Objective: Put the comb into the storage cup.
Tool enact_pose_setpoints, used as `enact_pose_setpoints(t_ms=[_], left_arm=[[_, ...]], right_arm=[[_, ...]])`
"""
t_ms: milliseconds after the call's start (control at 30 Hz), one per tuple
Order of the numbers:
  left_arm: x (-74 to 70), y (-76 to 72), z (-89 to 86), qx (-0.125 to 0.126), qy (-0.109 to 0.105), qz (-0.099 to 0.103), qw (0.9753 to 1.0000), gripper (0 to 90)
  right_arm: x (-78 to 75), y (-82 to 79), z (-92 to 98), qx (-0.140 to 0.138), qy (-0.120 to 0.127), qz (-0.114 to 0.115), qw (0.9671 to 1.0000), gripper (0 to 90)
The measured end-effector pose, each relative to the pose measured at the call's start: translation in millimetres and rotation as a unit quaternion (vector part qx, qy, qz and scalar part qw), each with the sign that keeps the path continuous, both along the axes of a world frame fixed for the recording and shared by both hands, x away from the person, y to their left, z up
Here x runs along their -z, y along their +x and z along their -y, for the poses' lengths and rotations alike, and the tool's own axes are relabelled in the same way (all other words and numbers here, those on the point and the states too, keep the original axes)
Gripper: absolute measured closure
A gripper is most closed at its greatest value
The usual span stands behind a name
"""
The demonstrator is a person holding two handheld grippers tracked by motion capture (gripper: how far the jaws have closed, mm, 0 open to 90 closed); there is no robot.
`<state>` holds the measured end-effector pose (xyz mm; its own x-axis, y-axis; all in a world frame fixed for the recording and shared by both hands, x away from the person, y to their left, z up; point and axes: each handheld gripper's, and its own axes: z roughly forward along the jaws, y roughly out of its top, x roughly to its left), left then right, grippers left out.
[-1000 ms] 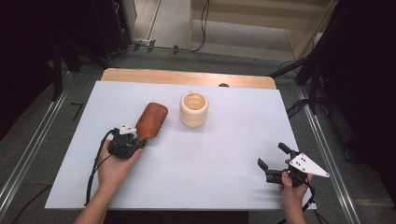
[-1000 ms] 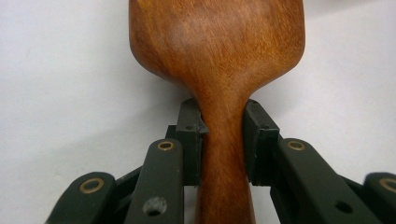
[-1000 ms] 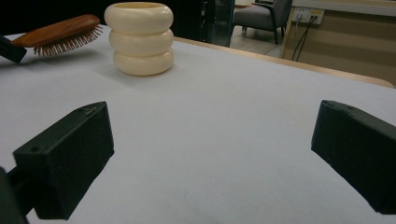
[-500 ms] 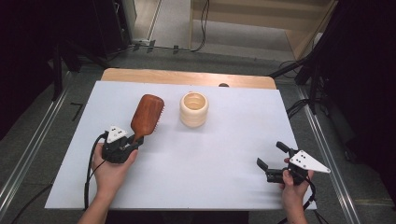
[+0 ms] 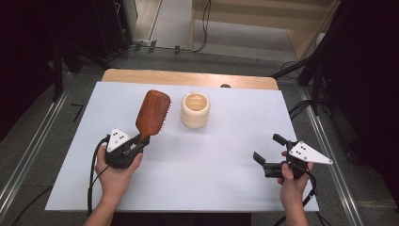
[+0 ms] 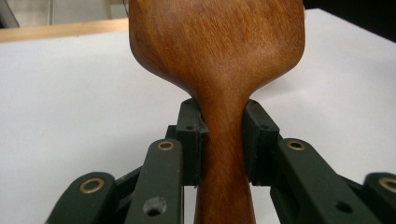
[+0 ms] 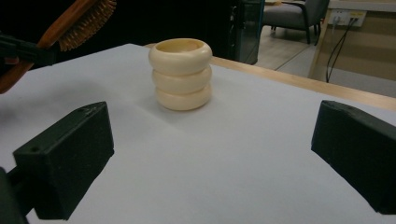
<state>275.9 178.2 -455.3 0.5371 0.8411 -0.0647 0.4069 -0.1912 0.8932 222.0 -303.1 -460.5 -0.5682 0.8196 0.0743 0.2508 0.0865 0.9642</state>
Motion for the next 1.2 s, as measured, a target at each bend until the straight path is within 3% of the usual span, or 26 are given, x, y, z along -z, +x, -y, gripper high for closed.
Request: enact_pose_setpoints(t_ms=[233, 700, 1200], left_arm=[[-4.0, -4.7, 1.7, 0.004, -0.015, 0.015, 0.9998, 72.5], [-8.2, -13.9, 11.5, 0.016, -0.035, 0.037, 0.9986, 72.5], [-5.1, -24.7, 30.3, 0.046, -0.041, 0.057, 0.9965, 72.5]], right_arm=[[-12.7, 10.7, -21.1, -0.009, -0.006, -0.005, 0.9999, 0.0], [-42.0, 27.2, -55.6, -0.032, 0.012, 0.001, 0.9994, 0.0], [-43.2, 34.0, -90.5, -0.065, 0.022, -0.028, 0.9972, 0.0]])
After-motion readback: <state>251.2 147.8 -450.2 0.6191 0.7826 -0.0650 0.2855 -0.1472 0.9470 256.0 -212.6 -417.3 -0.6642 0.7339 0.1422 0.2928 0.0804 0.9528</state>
